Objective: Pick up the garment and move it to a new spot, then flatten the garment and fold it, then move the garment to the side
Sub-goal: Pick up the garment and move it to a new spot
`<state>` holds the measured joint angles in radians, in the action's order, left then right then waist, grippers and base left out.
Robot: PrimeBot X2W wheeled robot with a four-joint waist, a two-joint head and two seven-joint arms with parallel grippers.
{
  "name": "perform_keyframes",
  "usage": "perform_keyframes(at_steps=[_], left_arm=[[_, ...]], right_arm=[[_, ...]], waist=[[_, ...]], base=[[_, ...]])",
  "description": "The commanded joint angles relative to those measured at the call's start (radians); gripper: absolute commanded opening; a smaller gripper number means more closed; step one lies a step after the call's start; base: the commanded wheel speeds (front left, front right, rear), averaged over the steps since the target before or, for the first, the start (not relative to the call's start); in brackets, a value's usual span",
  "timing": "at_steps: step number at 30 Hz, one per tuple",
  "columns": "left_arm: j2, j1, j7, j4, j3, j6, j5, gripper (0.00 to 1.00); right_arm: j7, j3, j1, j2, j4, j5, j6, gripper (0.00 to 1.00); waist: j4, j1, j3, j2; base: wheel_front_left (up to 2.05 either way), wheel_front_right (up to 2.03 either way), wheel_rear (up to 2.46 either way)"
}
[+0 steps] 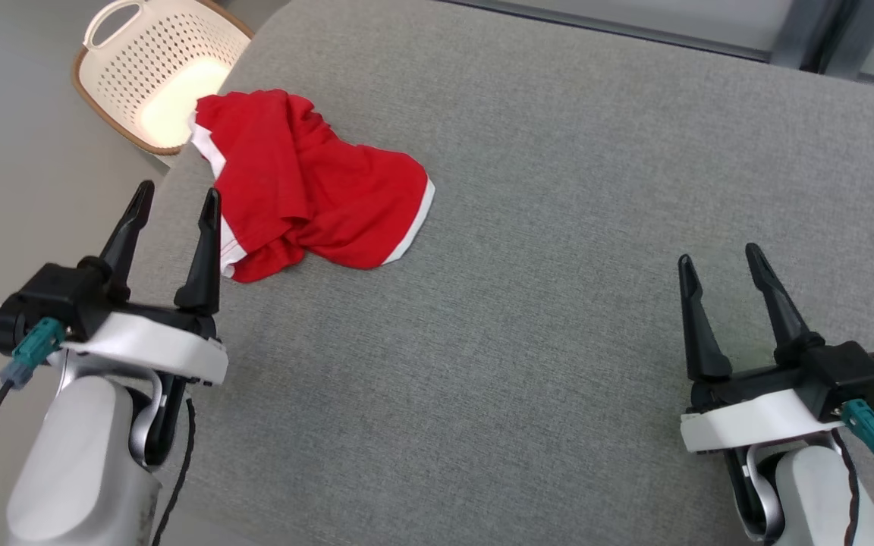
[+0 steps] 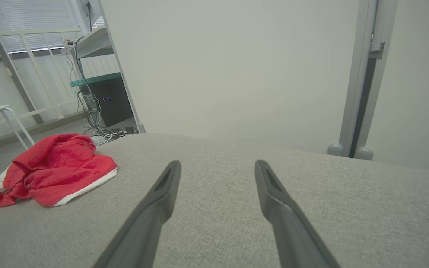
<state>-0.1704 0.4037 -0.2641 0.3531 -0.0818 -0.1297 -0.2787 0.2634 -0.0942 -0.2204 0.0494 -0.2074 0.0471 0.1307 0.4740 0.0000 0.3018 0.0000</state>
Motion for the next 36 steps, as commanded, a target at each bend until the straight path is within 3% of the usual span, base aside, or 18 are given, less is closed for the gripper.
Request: perform_keyframes(at_steps=[1,5,11,15,19,20,21,28,36], left_arm=[[-0.033,0.051,0.0,0.031,-0.034,0.0,-0.024,1.0],[-0.113,0.151,0.042,0.134,-0.132,-0.001,-0.086,1.0],[-0.164,0.272,0.206,0.281,-0.216,-0.001,-0.297,1.0],[-0.214,0.32,0.255,0.358,-0.262,-0.001,-0.349,1.0],[-0.221,0.355,0.256,0.441,-0.285,-0.001,-0.366,1.0],[-0.219,0.36,0.256,0.459,-0.291,-0.001,-0.373,0.77],[-0.218,0.366,0.253,0.47,-0.299,-0.001,-0.379,0.0],[-0.22,0.373,0.225,0.487,-0.356,-0.001,-0.441,0.0],[-0.257,0.392,0.079,0.433,-0.39,-0.001,-0.467,0.0]], right_arm=[[-0.004,0.012,-0.018,0.002,0.011,-0.012,0.0,1.0],[-0.008,0.026,-0.038,0.003,0.031,-0.03,0.0,1.0],[-0.02,0.033,-0.055,0.003,0.053,-0.05,0.0,1.0],[-0.023,0.033,-0.061,0.002,0.059,-0.057,0.0,1.0],[-0.022,0.034,-0.055,0.005,0.057,-0.058,0.0,1.0],[-0.022,0.033,-0.054,0.005,0.056,-0.057,0.0,1.0],[-0.021,0.033,-0.054,0.005,0.055,-0.057,0.0,1.0],[-0.018,0.031,-0.057,0.004,0.044,-0.049,0.0,1.0],[-0.005,0.012,-0.052,0.003,0.017,-0.014,0.0,1.0]], waist=[[-0.039,0.0,0.055,0.0],[-0.073,0.0,0.108,0.0],[-0.119,0.0,0.169,0.0],[-0.143,0.0,0.194,0.0],[-0.155,0.0,0.204,0.0],[-0.157,0.0,0.204,0.0],[-0.158,0.0,0.204,0.0],[-0.156,0.0,0.183,0.0],[-0.158,0.0,0.103,0.0]], base=[[0.0,0.0,0.0],[0.0,0.0,0.0],[0.0,0.0,0.0],[0.0,0.0,0.0],[0.0,0.0,0.0],[0.0,0.0,0.0],[0.0,0.0,0.0],[0.0,0.0,0.0],[0.0,0.0,0.0]])
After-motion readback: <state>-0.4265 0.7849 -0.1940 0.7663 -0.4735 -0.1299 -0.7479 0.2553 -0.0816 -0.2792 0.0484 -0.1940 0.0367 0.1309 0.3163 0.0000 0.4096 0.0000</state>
